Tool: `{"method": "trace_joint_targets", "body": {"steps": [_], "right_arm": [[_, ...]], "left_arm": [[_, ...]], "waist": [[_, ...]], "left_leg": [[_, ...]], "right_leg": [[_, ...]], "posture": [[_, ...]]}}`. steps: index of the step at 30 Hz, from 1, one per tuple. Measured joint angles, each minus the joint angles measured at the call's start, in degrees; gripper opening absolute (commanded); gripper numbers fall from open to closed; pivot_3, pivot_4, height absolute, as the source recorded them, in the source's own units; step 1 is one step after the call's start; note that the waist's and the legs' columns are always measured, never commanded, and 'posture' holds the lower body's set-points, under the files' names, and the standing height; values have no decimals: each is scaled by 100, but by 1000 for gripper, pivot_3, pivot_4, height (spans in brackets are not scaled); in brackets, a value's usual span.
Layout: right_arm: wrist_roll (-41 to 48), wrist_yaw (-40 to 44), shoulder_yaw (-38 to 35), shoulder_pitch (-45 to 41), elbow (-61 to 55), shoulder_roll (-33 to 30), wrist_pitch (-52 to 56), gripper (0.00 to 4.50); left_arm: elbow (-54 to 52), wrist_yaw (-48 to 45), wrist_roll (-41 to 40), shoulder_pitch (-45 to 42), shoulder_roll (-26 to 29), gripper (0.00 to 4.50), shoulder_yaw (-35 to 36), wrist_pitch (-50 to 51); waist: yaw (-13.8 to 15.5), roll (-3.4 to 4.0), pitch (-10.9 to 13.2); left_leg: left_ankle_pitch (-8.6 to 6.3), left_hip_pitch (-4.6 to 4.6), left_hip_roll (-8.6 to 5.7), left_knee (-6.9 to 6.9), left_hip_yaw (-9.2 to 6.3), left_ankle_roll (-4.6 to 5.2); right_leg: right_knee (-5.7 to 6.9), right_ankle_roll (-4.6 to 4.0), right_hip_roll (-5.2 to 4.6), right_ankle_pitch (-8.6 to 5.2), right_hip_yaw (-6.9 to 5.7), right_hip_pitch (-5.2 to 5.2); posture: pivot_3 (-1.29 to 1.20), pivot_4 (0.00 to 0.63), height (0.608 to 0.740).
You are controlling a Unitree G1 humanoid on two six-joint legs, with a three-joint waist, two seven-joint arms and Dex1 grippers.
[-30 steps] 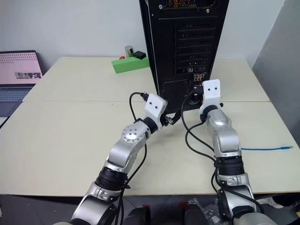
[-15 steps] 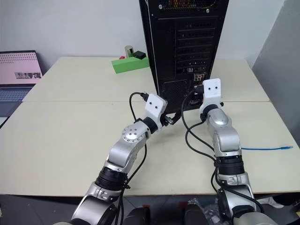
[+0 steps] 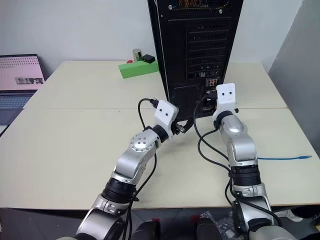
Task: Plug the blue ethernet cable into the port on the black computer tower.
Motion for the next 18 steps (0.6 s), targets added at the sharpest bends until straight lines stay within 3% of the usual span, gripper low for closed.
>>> {"method": "trace_joint_targets", "body": {"steps": [18], "right_arm": [[158, -235, -281, -212, 121, 369, 270, 0]], "left_arm": [[0, 29, 2, 4, -11, 3896, 1, -1]], "waist": [[-17, 0, 0]], "left_leg": [[0, 1, 1, -1, 1, 0]], "right_leg": [[1, 0, 0, 0, 1, -1]], "posture": [[0, 150, 740]]}}
